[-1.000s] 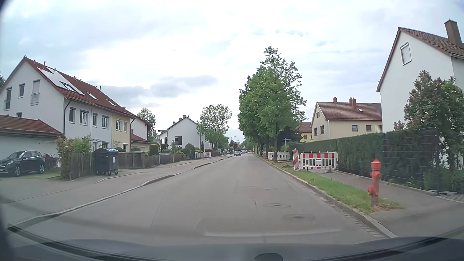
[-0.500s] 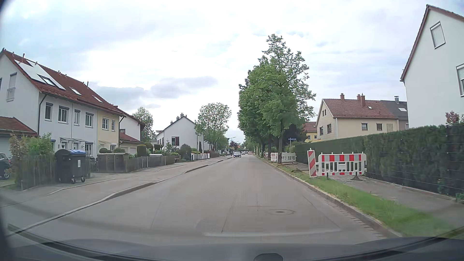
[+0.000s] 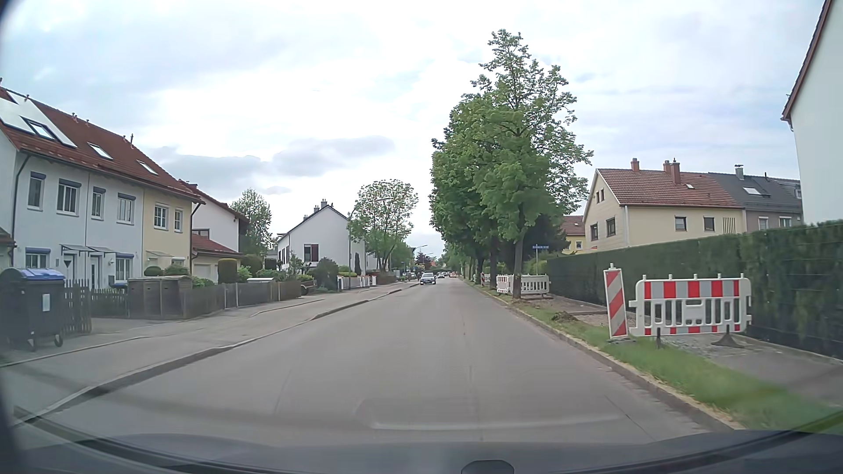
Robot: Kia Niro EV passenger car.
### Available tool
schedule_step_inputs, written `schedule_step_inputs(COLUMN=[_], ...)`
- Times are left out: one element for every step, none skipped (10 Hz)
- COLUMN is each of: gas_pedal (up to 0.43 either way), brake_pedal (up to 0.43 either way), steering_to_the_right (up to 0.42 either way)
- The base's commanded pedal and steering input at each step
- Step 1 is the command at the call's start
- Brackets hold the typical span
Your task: Follow the waypoints while adhering to traffic rules and regulations
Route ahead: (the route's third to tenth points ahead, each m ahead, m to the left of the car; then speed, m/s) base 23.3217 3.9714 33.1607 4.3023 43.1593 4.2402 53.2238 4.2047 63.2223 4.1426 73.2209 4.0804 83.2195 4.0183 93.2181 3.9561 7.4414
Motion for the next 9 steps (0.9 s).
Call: schedule_step_inputs(gas_pedal=[0.079, 0.079, 0.079, 0.079, 0.098, 0.098, 0.098, 0.098, 0.087], brake_pedal=[0.000, 0.000, 0.000, 0.000, 0.000, 0.000, 0.000, 0.000, 0.000], steering_to_the_right=[0.004, 0.006, 0.007, 0.007, 0.008, 0.008, 0.007, 0.006, 0.004])
